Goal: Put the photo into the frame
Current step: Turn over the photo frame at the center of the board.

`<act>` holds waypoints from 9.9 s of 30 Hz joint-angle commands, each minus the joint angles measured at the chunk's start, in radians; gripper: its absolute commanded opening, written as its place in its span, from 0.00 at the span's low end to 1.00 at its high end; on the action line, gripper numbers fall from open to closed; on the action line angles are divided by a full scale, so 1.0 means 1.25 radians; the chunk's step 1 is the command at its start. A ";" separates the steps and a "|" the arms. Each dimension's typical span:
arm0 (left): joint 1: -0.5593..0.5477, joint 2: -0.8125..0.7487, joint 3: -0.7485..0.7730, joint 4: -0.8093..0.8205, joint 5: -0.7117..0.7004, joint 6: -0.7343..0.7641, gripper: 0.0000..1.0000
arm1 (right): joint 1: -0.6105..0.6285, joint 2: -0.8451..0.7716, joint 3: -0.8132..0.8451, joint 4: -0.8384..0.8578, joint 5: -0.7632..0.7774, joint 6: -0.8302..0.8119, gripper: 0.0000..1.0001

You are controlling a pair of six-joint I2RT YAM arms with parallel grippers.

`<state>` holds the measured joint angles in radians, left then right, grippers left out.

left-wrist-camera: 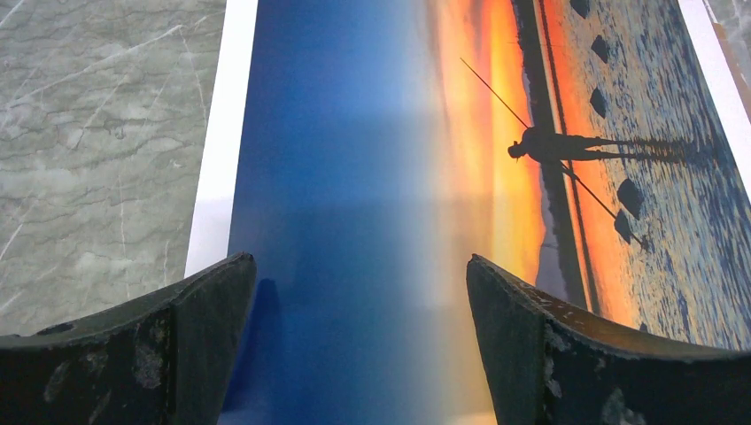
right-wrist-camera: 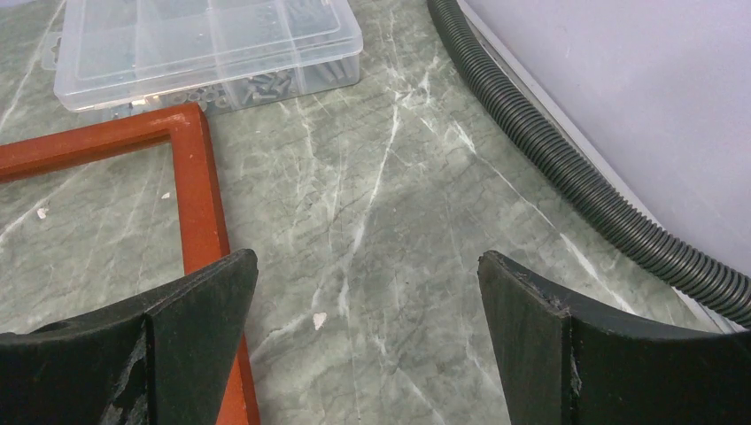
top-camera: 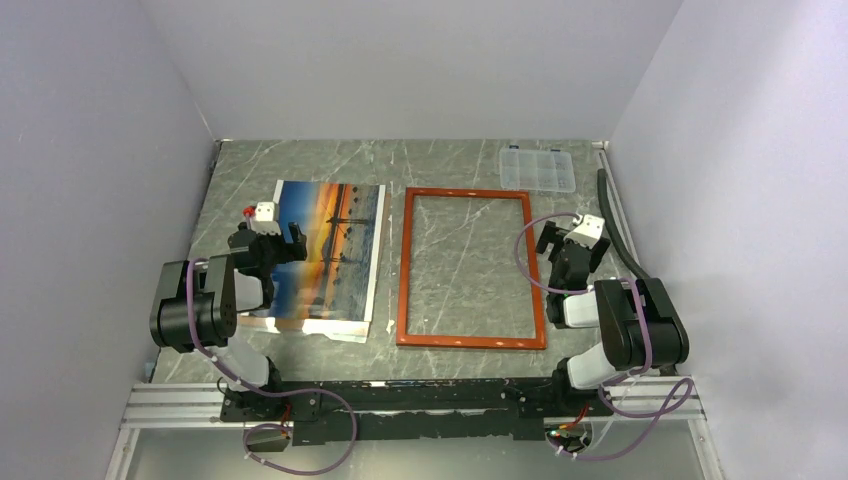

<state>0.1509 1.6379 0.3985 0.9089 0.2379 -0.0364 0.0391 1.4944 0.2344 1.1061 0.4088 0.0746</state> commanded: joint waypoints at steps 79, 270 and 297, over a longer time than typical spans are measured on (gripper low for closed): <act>0.194 -0.132 0.828 -1.574 0.059 0.035 0.95 | 0.673 0.510 1.032 -1.163 -0.050 0.422 0.40; -0.383 -0.106 0.809 -1.472 0.039 0.187 0.95 | 0.326 -0.266 0.430 -1.409 -0.001 0.380 0.21; -0.360 -0.141 0.855 -1.471 0.067 0.166 0.95 | 0.336 -0.139 0.455 -1.419 -0.150 0.447 0.64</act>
<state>-0.3233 1.5055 1.3972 -0.9272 0.2768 0.1925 0.4465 1.3273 0.7692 -0.6788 0.2153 0.6025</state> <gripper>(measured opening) 0.951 0.620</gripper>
